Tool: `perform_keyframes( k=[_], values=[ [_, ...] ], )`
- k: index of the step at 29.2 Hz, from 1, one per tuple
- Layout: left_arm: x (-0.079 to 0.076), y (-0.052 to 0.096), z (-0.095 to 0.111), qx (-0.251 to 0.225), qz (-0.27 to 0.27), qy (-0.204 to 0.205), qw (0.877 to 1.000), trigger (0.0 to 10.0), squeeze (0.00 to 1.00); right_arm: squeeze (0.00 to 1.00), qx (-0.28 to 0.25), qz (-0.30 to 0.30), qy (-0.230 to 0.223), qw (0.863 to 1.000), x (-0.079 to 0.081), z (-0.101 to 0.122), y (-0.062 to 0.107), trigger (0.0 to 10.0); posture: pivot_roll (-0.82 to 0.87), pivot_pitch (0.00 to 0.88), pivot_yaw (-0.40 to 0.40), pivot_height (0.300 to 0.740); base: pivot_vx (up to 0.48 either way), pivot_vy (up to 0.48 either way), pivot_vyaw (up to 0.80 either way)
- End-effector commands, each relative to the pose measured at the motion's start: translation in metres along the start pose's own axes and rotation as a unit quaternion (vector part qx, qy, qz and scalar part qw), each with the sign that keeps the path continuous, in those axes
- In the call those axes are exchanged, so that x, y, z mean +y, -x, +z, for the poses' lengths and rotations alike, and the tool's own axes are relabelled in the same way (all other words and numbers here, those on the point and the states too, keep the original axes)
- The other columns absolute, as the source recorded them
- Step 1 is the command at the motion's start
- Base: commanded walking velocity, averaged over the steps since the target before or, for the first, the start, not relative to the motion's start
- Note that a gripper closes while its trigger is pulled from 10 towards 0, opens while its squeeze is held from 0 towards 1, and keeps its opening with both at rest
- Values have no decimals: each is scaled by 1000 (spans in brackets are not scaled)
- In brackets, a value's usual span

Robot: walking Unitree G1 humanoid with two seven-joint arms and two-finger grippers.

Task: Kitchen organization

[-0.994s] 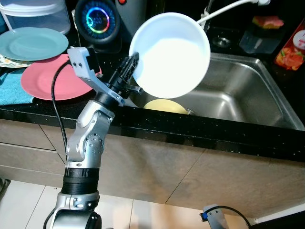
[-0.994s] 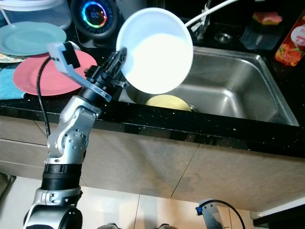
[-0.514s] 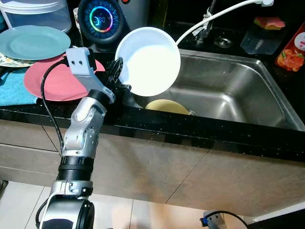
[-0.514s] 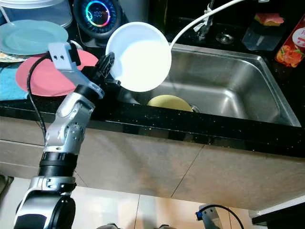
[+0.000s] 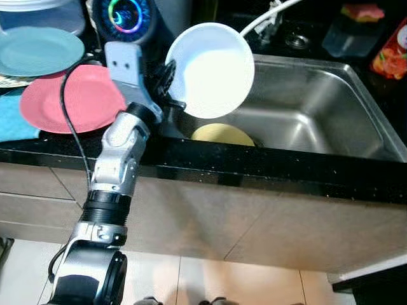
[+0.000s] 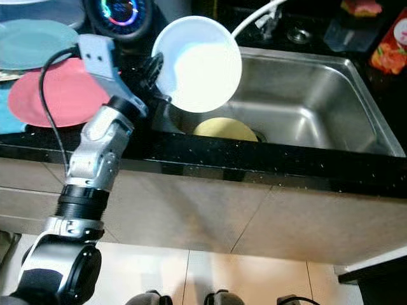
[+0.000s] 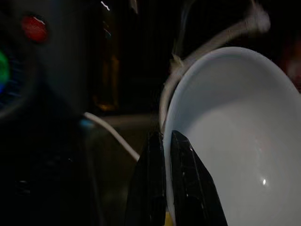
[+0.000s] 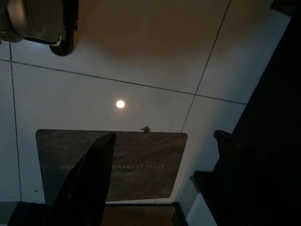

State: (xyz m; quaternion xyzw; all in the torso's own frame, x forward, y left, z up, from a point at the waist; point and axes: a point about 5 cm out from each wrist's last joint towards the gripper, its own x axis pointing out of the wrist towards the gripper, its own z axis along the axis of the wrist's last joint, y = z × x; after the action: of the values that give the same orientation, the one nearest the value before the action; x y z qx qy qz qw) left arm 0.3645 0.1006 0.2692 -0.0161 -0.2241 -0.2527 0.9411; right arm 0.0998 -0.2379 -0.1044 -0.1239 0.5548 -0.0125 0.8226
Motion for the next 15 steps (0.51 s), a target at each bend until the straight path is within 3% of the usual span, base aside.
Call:
perform_keyframes(
  k=[1, 2, 3, 4, 11, 14, 15],
  values=[
    [-3, 0, -6, 23, -19, -26, 999, 10000, 153, 0, 4, 0, -4, 1000, 1, -4, 1, 10000, -12, 210, -26, 740, 0, 0, 0],
    [-4, 1, -8, 27, -22, -27, 999, 10000, 647, 0, 3, 1, -4, 1000, 2, -4, 1, 10000, -11, 212, -26, 740, 0, 0, 0],
    [-5, 1, -9, 29, -24, -29, 999, 10000, 647, 0, 3, 1, -4, 1000, 2, -4, 1, 10000, -11, 212, -26, 740, 0, 0, 0],
    [-6, 2, -10, 33, -26, -34, 999, 10000, 1000, 0, 3, 2, -3, 1000, 3, -4, 1, 10000, -10, 212, -28, 740, 0, 0, 0],
    [-6, 4, -15, 39, -26, -47, 998, 10000, 1000, 0, 4, 4, -1, 1000, 4, -6, 1, 10000, -6, 206, -32, 740, 0, 0, 0],
    [-5, 2, -10, 21, -12, -23, 999, 10000, 1000, 0, 3, 3, -1, 1000, 4, -4, 1, 10000, -6, 201, -32, 740, 0, 0, 0],
    [-6, 1, -8, 11, -14, -2, 1000, 10000, 906, 0, 2, 3, -1, 1000, 4, -3, 1, 10000, -4, 197, -30, 740, 0, 0, 0]
  ],
)
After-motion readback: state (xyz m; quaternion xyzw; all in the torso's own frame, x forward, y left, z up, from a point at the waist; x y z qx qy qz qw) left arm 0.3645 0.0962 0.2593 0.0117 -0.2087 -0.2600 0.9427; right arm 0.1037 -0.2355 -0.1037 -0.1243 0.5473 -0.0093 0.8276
